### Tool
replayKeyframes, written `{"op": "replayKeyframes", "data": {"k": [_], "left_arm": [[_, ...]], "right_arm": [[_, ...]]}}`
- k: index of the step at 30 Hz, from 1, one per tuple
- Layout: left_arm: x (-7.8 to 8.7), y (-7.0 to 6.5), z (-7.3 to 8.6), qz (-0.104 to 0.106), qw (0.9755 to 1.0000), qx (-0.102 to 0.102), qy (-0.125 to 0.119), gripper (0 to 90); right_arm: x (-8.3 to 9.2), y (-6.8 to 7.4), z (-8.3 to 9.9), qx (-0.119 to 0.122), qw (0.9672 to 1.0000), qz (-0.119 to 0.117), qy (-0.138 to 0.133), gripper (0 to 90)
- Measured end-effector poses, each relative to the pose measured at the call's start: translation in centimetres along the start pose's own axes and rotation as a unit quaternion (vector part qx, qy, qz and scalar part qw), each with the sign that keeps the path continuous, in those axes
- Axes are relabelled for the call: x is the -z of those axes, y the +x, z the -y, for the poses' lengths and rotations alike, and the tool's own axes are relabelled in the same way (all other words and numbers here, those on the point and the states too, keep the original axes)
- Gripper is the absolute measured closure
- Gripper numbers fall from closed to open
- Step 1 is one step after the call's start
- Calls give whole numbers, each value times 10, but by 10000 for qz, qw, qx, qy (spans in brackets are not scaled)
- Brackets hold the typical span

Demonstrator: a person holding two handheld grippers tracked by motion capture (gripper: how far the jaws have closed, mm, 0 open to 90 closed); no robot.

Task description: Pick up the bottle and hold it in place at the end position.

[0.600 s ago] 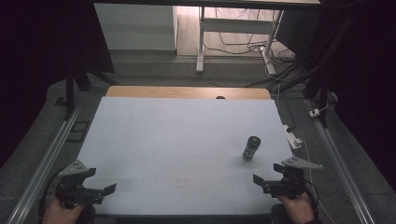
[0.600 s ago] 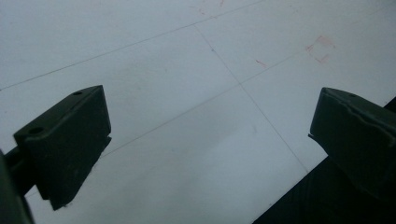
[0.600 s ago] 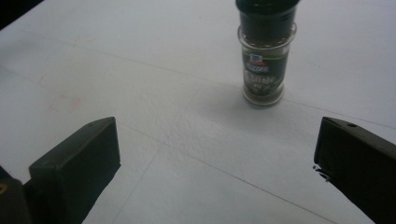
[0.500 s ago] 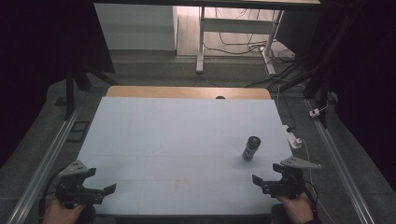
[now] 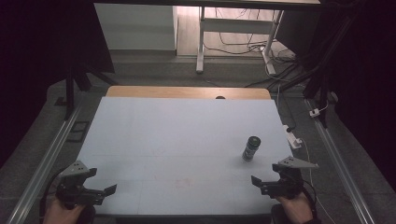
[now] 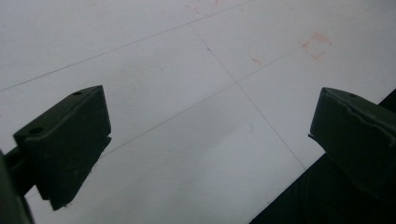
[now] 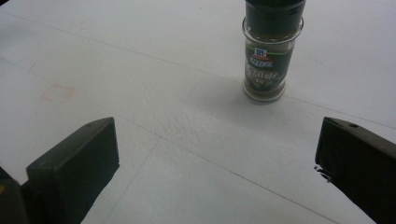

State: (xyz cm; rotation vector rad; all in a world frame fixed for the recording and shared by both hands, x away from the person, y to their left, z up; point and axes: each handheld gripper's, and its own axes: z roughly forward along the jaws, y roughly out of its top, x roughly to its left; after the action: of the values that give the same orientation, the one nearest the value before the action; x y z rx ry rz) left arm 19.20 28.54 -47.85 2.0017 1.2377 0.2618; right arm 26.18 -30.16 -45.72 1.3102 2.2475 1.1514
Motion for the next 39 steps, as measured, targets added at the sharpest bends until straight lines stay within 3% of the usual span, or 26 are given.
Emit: {"op": "replayKeyframes", "data": {"k": [7,18,30,39], "left_arm": [[-1,0,0,-19,10000,-9,28,0],[0,1,0,-15,10000,36,26,0],[-1,1,0,-1,10000,51,33,0],[-1,1,-1,-1,10000,61,51,0]], "right_arm": [[-1,2,-1,66,10000,40,51,0],[-3,2,-4,246,9996,-81,80,0],[-10,-2,-10,507,9984,-206,-115,0],[-20,-9,-16,317,9989,-322,-123,0]]}}
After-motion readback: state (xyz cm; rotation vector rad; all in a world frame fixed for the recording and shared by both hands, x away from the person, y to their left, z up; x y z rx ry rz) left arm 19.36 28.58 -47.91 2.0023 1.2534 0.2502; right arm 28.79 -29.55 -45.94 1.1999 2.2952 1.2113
